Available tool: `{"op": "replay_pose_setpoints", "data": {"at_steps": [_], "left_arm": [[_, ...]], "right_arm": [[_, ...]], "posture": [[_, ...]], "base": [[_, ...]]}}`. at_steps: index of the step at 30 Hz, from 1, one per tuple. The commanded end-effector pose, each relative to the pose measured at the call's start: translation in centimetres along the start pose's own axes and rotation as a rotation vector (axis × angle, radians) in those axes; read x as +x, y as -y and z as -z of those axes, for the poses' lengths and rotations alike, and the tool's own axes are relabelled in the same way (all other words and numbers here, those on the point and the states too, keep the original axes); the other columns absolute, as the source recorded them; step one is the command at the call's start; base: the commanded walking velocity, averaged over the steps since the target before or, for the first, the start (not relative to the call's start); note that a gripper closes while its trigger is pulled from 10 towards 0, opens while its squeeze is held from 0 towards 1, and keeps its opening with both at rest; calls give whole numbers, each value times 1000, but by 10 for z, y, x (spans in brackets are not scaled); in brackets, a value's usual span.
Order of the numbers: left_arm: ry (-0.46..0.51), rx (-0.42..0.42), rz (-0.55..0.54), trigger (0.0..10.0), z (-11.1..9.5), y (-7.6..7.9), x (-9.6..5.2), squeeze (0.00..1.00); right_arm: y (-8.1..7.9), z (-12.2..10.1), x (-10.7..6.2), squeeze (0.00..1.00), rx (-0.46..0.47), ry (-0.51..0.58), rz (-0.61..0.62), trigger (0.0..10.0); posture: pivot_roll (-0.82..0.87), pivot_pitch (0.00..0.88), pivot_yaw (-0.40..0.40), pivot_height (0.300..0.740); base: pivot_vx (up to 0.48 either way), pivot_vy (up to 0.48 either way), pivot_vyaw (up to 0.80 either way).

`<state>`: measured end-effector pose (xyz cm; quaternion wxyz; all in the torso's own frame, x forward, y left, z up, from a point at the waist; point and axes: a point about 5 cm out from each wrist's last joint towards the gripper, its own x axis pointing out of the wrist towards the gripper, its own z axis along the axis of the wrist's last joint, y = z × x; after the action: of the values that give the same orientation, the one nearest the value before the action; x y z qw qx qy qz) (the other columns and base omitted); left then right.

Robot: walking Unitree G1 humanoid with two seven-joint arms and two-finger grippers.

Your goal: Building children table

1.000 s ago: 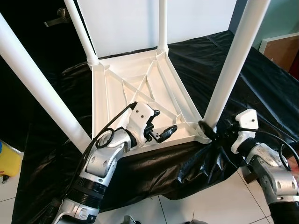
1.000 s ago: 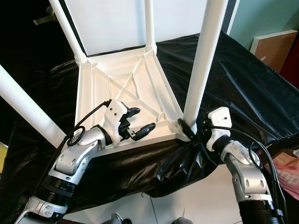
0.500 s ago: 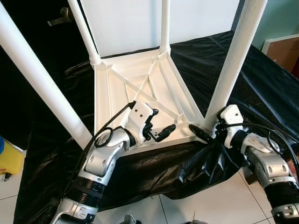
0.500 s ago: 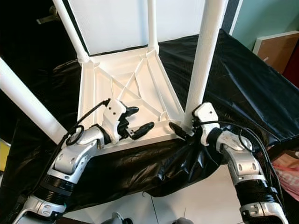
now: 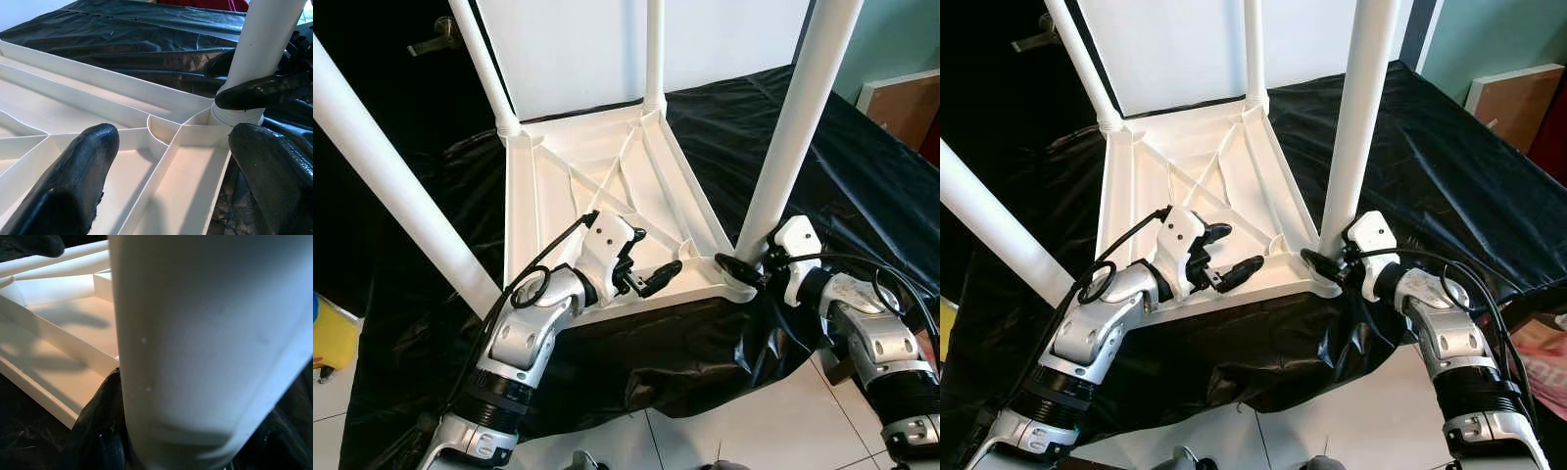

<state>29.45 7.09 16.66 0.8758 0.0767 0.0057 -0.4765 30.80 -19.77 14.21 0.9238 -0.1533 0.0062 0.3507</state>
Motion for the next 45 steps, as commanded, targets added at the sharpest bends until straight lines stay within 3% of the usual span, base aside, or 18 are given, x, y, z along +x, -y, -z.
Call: {"op": "replay_pose_setpoints", "data": {"at_steps": [1,6,10,15,19,24,25,29,35,45], "left_arm": [[-15,-3,1,10000,2,0,-2,0],[-18,-5,4,10000,3,2,-2,0],[-23,-10,10,10000,5,4,-4,0],[-30,-13,13,10000,6,6,-5,0],[-36,-18,15,10000,7,7,-7,0],[-36,-19,15,10000,7,7,-7,0],[-36,-21,16,10000,8,8,-6,0],[-35,-21,17,10000,8,8,-6,0],[-36,-20,17,10000,7,8,-7,0],[-35,-15,17,10000,6,7,-6,0]], "right_arm": [[-7,13,-2,0,18,-57,-6,10000],[-10,14,-1,0,38,-36,36,10000],[-11,18,0,0,81,-43,209,10000],[-15,21,0,0,122,-50,332,10000],[-30,24,0,0,223,-78,593,10000],[-34,25,0,0,231,-87,655,10000],[-39,26,1,0,243,-97,738,10000],[-51,25,5,0,285,-113,880,10000],[-59,19,12,0,335,-83,899,10000],[-61,7,15,0,319,-32,889,10000]], "posture": [[-101,62,60,740],[-102,65,58,740],[-96,73,60,740],[-93,78,61,740],[-94,80,60,740],[-96,81,59,740],[-100,80,56,740],[-92,74,53,740],[-93,71,55,740],[-97,65,57,740]], "base": [[0,0,0],[0,0,0],[0,0,0],[0,0,0],[0,0,0],[0,0,0],[0,0,0],[0,0,0],[0,0,0],[0,0,0]]}}
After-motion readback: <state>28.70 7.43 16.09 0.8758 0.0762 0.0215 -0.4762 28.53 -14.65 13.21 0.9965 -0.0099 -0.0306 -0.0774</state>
